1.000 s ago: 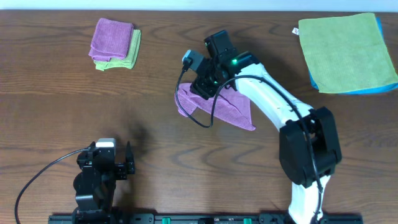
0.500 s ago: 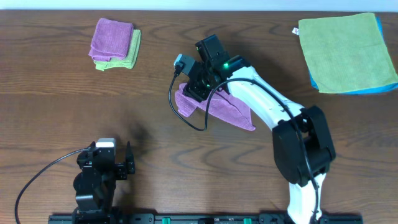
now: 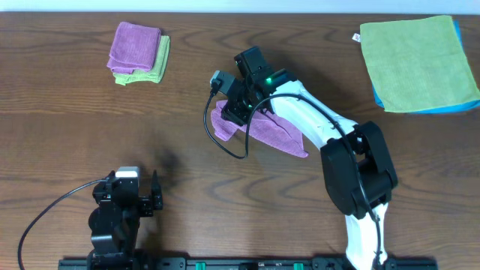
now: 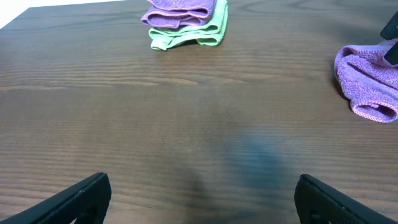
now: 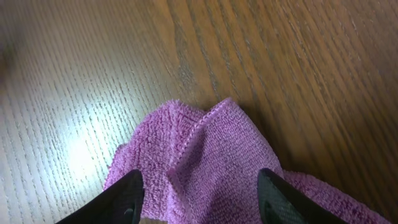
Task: Fold the cloth
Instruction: 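Regrasp a purple cloth corner with the right gripper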
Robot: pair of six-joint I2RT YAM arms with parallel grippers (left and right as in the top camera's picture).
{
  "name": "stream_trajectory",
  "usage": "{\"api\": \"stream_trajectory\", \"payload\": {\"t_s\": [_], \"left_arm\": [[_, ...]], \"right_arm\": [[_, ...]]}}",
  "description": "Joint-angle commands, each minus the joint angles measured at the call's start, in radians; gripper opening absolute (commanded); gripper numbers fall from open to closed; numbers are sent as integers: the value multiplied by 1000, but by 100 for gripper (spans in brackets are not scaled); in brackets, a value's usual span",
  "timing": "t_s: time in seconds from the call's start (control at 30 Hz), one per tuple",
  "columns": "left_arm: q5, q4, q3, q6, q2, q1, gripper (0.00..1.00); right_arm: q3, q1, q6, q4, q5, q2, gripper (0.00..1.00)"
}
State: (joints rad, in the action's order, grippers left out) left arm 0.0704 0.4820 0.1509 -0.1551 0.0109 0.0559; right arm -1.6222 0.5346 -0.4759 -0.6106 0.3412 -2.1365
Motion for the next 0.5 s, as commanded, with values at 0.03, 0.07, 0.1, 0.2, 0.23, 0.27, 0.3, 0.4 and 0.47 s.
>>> {"api": "stream_trajectory", "payload": {"t_s": [0.03,0.07,0.1,0.2,0.23,0.27,0.3,0.4,0.47], "left_arm": [[-10,8,-14,-10,-7,-4,96],[-10,8,-14,-10,-7,-4,95],[-10,8,-14,-10,-7,-4,95],[-10,8,-14,-10,-7,-4,95],[-10,8,-14,-10,-7,-4,95],[-10,8,-14,-10,-7,-4,95],[-10,8,-14,-10,-7,-4,95],[-10,8,-14,-10,-7,-4,95],[-10,8,-14,-10,-7,-4,95]], "right_arm": [[-17,12,17,2,23,-32,56],[-17,13,19,2,23,-39,55],[-17,13,19,2,23,-42,54],[-17,16,19,7,22,-56,47],[-17,16,19,10,22,-58,45],[-17,16,23,17,22,-58,42],[-17,16,27,24,21,-58,38],[-18,16,36,47,19,-57,27],[-24,16,53,47,14,-55,15]]}}
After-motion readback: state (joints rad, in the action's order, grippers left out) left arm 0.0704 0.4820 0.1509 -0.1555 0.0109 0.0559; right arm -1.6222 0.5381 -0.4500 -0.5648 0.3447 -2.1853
